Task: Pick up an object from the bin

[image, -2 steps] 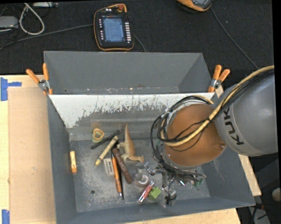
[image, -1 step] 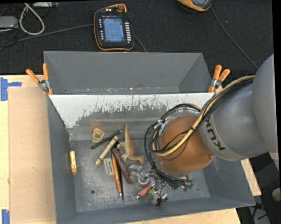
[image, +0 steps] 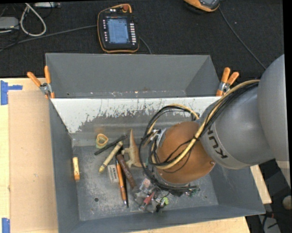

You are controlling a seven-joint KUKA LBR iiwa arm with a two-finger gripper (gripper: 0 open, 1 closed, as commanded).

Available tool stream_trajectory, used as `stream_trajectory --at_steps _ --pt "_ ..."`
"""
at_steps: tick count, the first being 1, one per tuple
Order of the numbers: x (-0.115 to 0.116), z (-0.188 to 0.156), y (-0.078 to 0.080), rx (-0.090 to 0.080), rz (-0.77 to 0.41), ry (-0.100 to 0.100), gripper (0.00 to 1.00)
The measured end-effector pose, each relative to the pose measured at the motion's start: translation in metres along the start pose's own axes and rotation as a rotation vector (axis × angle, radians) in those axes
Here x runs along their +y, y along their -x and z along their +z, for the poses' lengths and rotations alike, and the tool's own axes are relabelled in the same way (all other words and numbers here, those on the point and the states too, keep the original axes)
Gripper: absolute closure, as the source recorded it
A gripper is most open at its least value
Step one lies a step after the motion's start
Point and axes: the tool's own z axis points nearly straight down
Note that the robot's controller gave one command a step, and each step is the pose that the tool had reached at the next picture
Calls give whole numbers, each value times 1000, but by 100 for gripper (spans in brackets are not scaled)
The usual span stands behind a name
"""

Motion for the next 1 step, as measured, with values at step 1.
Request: stream_trajectory --at_steps 1 --pt "0 0 0 0 1 0 100"
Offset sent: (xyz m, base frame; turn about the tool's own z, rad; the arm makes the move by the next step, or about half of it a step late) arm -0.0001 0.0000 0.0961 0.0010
